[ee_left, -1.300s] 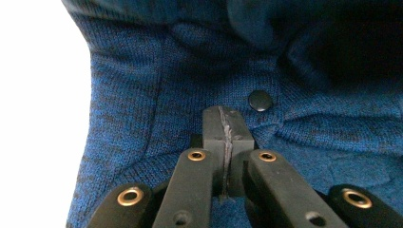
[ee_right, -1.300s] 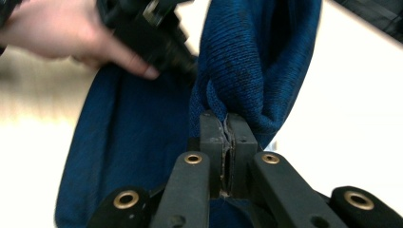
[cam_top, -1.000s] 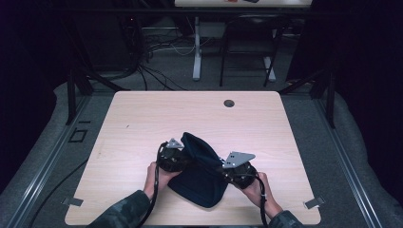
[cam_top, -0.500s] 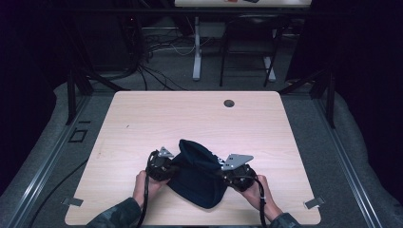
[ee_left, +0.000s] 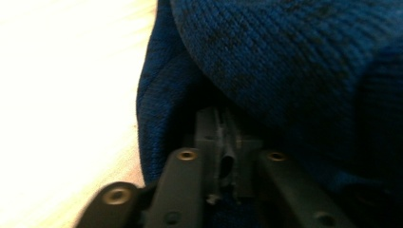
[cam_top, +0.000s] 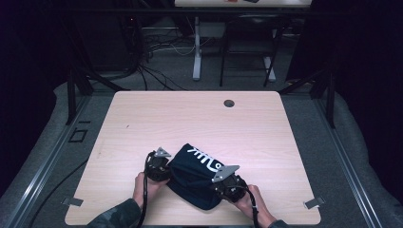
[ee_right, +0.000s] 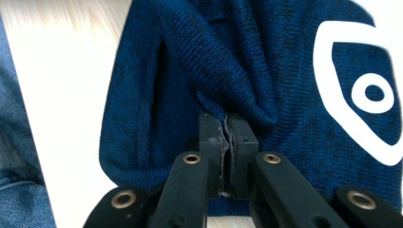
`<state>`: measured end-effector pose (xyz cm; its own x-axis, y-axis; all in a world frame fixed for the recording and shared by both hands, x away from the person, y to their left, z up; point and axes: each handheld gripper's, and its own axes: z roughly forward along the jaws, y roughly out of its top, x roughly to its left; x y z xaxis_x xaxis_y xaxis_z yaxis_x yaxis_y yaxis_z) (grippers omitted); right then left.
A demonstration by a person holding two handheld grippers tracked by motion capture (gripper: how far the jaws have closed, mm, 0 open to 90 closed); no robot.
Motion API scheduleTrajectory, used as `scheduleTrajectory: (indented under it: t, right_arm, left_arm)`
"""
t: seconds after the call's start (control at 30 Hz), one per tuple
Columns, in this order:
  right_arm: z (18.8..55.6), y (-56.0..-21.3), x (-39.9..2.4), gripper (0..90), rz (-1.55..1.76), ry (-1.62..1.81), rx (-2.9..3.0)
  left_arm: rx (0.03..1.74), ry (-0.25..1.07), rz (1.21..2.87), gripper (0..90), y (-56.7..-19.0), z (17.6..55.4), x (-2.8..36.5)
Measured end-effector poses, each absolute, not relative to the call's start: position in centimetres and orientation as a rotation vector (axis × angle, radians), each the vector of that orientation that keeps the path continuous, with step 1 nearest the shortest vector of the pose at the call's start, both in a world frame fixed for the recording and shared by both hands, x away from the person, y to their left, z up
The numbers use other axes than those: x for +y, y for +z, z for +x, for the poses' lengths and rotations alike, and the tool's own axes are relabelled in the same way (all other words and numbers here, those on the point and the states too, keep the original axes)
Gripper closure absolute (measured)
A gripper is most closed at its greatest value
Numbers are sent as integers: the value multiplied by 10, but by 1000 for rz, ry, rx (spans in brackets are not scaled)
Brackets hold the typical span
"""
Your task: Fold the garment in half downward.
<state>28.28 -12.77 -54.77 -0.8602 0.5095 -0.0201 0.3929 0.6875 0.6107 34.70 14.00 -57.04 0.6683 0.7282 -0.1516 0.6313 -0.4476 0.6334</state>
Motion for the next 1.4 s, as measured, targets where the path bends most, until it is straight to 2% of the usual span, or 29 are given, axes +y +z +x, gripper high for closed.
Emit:
scheduleTrajectory:
  t: [0.03,0.2,0.3,0.4,0.47,0.53,0.67,0.87,0.93,1.03,1.23,1.37,1.4]
  right_arm:
    - [284,-549,-129,871,743,924,2710]
    - [287,-551,-131,871,702,866,2709]
    - [291,-551,-133,871,679,834,2690]
    - [297,-550,-137,870,629,792,2688]
    - [300,-551,-138,869,616,806,2685]
    - [304,-551,-139,868,610,808,2682]
    - [312,-549,-144,860,590,793,2688]
    - [319,-543,-159,815,608,826,2657]
    - [322,-539,-168,713,635,843,2658]
    - [320,-532,-176,610,650,870,2651]
    - [317,-501,-206,470,828,1119,2521]
    - [319,-496,-196,324,1013,1096,2447]
    - [319,-499,-189,320,1028,1071,2456]
  left_arm:
    - [1034,191,2226,768,-569,347,141]
    - [1053,190,2185,708,-556,348,156]
    - [1031,269,2153,601,-536,347,160]
    - [1005,350,2101,554,-514,351,159]
    - [983,355,2089,523,-505,357,156]
    - [960,318,2119,500,-506,363,147]
    - [937,255,2214,484,-531,367,127]
    - [970,224,2224,491,-555,364,117]
    - [976,254,2225,492,-558,358,111]
    - [999,276,2217,494,-560,356,109]
    - [1018,300,2211,496,-562,352,107]
    - [1028,303,2203,496,-562,351,107]
    - [1030,300,2199,496,-562,350,107]
